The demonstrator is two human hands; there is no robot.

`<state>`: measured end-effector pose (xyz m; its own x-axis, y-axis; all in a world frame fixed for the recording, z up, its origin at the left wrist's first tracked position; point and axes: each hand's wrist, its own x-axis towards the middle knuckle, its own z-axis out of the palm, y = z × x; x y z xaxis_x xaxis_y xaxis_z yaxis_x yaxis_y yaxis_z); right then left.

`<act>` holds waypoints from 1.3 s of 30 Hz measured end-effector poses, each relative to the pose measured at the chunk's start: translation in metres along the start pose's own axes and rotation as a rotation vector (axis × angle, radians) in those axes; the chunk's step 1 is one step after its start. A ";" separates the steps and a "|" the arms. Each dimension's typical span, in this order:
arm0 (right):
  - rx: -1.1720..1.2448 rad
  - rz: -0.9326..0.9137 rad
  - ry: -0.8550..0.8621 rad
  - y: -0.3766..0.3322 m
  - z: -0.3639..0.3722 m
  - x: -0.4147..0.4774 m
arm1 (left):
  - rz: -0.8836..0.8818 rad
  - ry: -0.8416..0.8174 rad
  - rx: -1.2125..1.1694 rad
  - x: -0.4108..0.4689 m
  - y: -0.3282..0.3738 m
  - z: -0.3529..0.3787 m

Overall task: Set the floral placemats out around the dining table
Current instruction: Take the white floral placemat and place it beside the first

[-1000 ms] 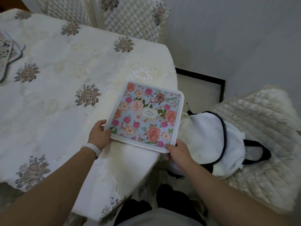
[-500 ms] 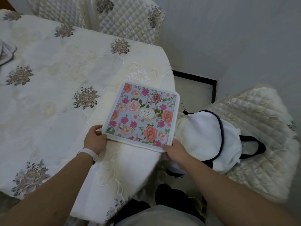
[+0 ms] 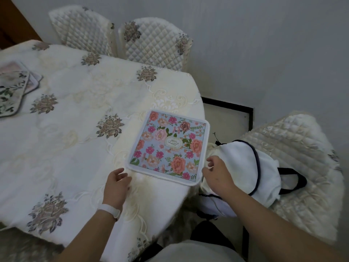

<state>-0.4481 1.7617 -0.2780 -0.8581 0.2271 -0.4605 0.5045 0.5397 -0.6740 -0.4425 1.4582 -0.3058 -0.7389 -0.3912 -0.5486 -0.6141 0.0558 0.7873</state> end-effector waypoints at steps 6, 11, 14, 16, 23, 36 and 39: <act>-0.362 -0.466 -0.199 -0.060 -0.005 0.008 | 0.278 0.078 0.163 -0.046 0.032 -0.006; -0.538 -0.845 -0.338 -0.109 0.010 0.003 | 0.360 0.186 0.441 -0.083 0.046 -0.037; -0.617 -1.032 -0.419 -0.129 0.031 -0.006 | 0.455 0.246 0.781 -0.112 0.040 -0.061; -0.659 -1.115 -0.475 -0.138 0.047 -0.019 | 0.434 0.290 0.955 -0.131 0.026 -0.079; -0.801 -1.377 -0.588 -0.156 0.095 -0.091 | 0.223 0.460 1.041 -0.197 -0.029 -0.129; -0.957 -1.653 -0.700 -0.149 0.239 -0.295 | 0.028 0.693 0.690 -0.340 -0.189 -0.278; -0.977 -1.649 -0.689 -0.142 0.281 -0.358 | -0.001 0.714 0.647 -0.370 -0.243 -0.335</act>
<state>-0.1861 1.3759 -0.1795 -0.0645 -0.9910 -0.1173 -0.9686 0.0905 -0.2317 0.0734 1.2816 -0.1997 -0.5265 -0.8463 -0.0806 -0.8065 0.4673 0.3621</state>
